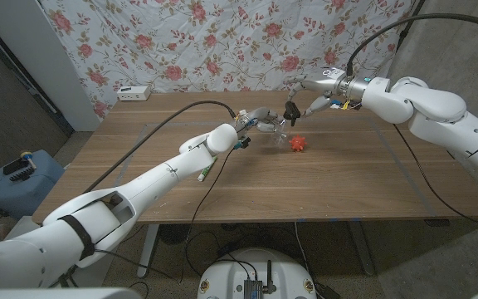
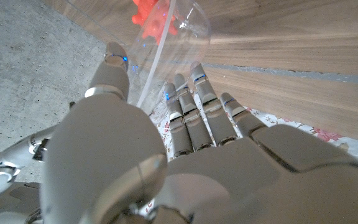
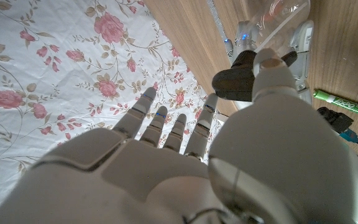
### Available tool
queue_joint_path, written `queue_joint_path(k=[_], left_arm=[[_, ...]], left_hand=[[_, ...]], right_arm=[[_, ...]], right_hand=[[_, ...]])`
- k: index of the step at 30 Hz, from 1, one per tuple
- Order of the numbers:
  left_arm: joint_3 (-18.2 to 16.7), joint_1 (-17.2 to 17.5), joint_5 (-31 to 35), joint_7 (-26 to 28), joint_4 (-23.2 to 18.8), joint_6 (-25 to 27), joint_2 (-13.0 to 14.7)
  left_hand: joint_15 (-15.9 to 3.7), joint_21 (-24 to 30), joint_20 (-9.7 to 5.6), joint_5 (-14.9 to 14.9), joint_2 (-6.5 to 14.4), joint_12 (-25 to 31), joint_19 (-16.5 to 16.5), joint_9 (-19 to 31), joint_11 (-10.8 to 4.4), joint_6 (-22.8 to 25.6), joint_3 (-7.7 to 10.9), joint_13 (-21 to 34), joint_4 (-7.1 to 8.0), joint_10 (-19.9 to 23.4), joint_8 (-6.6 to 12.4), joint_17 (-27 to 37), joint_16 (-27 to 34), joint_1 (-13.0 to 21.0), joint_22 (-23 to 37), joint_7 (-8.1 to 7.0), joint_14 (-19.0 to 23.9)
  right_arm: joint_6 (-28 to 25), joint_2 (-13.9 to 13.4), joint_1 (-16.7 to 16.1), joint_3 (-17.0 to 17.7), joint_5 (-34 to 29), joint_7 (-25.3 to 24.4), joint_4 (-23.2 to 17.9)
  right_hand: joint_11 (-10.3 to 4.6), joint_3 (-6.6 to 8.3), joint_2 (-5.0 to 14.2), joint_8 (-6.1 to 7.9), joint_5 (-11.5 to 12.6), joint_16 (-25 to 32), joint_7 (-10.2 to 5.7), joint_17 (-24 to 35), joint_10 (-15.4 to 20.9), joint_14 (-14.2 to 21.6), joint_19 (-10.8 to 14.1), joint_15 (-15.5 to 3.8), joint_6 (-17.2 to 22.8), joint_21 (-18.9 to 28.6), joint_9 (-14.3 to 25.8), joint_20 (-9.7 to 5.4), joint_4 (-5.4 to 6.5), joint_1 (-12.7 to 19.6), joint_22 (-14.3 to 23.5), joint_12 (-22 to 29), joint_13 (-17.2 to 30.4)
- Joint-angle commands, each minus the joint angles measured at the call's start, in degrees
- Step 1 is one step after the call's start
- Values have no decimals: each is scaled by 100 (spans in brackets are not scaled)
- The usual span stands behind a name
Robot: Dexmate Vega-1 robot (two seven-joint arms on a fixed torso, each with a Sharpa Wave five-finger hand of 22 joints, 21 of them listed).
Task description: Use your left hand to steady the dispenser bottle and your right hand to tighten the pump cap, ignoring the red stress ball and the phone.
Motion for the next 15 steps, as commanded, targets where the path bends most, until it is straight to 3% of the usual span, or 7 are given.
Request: queue_joint_path(k=[1,15], left_arm=[[-3,46,21,11,-102,33,29],[-37,153,40,40,-292,123,105]], left_hand=[[-408,-1,-443,31,475,31,5,30,-119,389,676,17,671,142,17,24,34,-193,14,-218,48],[-415,-2,-445,33,481,30,3,30,-118,399,681,17,665,139,20,27,38,-188,14,-222,49]], right_arm=[[146,36,53,-63,-49,116,70],[341,80,87,-96,-49,120,110]], right_hand=[[-41,30,3,67,47,42,-6,24,22,-31,-3,-298,90,25,17,-4,44,46,21,31,21],[-34,31,30,136,106,59,-3,32,14,-29,6,-336,240,38,34,-34,75,67,21,45,19]])
